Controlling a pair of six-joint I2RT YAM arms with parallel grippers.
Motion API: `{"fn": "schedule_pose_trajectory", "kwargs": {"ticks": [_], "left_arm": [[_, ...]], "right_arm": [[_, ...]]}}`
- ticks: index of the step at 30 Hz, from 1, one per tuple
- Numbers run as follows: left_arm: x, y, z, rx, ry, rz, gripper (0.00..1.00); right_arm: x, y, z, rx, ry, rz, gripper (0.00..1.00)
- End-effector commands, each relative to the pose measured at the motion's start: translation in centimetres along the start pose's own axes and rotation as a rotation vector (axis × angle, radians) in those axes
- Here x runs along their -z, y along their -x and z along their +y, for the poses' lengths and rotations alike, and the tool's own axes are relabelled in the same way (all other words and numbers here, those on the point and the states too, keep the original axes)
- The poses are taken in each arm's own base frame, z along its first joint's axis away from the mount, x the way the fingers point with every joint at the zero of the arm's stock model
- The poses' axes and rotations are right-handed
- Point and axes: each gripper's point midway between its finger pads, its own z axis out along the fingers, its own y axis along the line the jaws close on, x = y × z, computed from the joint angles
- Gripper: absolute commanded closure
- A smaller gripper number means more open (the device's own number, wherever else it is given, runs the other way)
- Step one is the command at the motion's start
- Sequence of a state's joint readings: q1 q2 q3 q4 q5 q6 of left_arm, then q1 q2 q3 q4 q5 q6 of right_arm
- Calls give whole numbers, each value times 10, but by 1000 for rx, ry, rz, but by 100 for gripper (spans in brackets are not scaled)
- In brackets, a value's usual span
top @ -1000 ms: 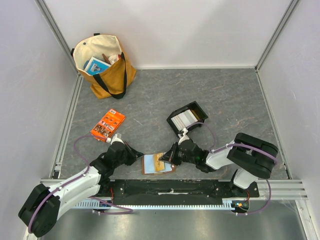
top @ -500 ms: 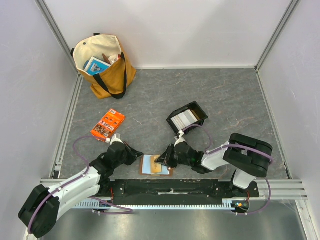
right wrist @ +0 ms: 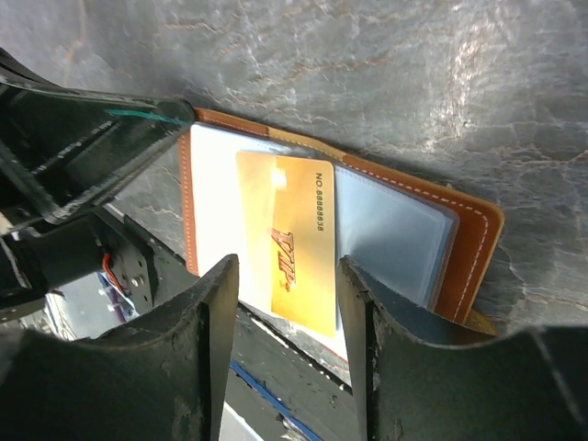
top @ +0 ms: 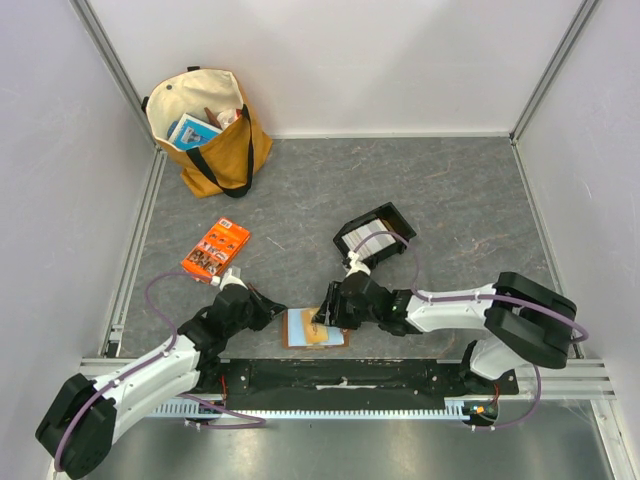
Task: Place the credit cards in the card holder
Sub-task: Insert the credit card into the card slot.
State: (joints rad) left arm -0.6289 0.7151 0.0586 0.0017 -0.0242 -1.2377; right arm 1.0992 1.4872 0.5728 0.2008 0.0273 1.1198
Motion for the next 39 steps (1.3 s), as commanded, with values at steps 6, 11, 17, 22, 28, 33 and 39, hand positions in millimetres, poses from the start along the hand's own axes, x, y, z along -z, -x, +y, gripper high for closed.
{"fn": "schedule_pose_trajectory", "kwargs": {"ticks": [6, 11, 17, 22, 28, 33, 39], "left_arm": [[-3, -7, 33, 9, 66, -2, 98], [-3, -7, 33, 8, 69, -2, 98], [-3, -8, 33, 3, 67, 3, 98], [-3, -7, 31, 0, 68, 2, 98], [-1, -2, 27, -17, 72, -18, 98], [2, 7, 4, -67, 7, -39, 98], [6, 13, -24, -113, -46, -38, 98]], "right_arm": [[-8, -20, 14, 45, 46, 134, 53], [-12, -19, 37, 41, 127, 137, 53], [-19, -12, 52, 87, 165, 121, 53], [-27, -19, 58, 84, 199, 164, 55], [-14, 6, 43, 162, 97, 67, 47], [14, 55, 35, 249, 27, -55, 42], [48, 127, 15, 323, -125, -213, 40]]}}
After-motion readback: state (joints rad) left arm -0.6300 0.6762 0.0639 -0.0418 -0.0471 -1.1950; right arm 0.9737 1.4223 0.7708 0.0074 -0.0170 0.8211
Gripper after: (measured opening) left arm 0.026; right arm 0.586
